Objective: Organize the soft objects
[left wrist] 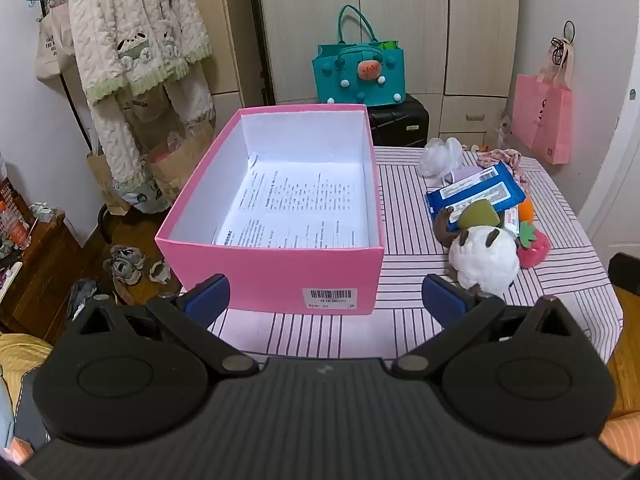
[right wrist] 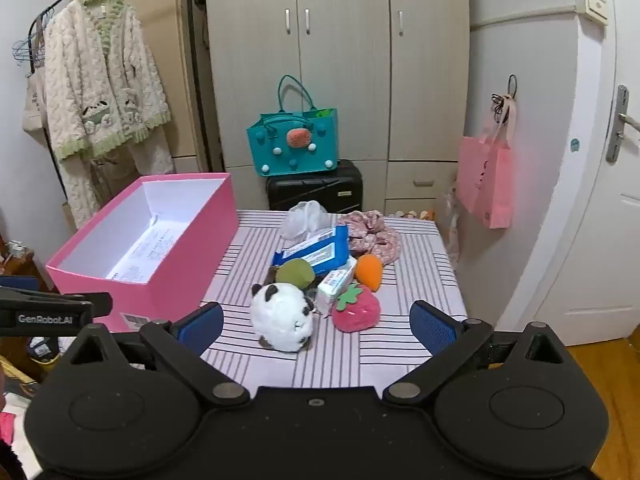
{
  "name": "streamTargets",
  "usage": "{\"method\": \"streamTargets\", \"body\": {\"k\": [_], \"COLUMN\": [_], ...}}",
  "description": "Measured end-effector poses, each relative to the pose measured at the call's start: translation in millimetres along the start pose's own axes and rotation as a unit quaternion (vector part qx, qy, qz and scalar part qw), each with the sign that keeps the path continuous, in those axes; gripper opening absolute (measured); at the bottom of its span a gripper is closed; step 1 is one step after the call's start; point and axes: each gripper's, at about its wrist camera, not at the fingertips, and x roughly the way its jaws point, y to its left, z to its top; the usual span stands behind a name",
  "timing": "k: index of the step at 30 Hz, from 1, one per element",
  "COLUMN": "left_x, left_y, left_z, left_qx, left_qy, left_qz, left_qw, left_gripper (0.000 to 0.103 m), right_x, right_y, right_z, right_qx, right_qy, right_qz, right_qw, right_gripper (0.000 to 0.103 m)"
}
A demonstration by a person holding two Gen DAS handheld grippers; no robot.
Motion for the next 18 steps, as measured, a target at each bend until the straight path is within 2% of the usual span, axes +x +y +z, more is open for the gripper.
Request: {"method": "streamTargets", "body": {"k": [4, 7, 10, 18], "left_x": [0.2, 6.1, 6.2, 4.9], "left_y": [0.2, 1.6, 3.3, 0.8], "left_z": [0.5, -6.8, -5.4, -7.1], "left_qx": [-0.003, -0.004, -0.008, -0.005], "left_qy": [0.005, 0.006, 0.011, 0.005], "left_qz": [0.001, 0.003, 0.0, 0.001], "left_qw": [1.0, 1.0, 0.9999, 1.0], "left_gripper": [0.103, 0.103, 0.103, 0.103], "right_x": [-0.5, 7.4, 2.4, 0.1], "right_y": [1.8, -16.9, -0.3, -3.0], "right_z": [-2.2, 0.5, -3.9, -5.9], "right_qx": [0.005, 0.02, 0.002, 0.0], "right_qy": [0.004, 0.02, 0.007, 0.002], "right_qz": [0.014, 0.028, -0.001, 0.002], "right_qw": [1.0, 0.999, 1.0, 1.0], "right_gripper": [0.101, 0.101, 0.101, 0.101]}}
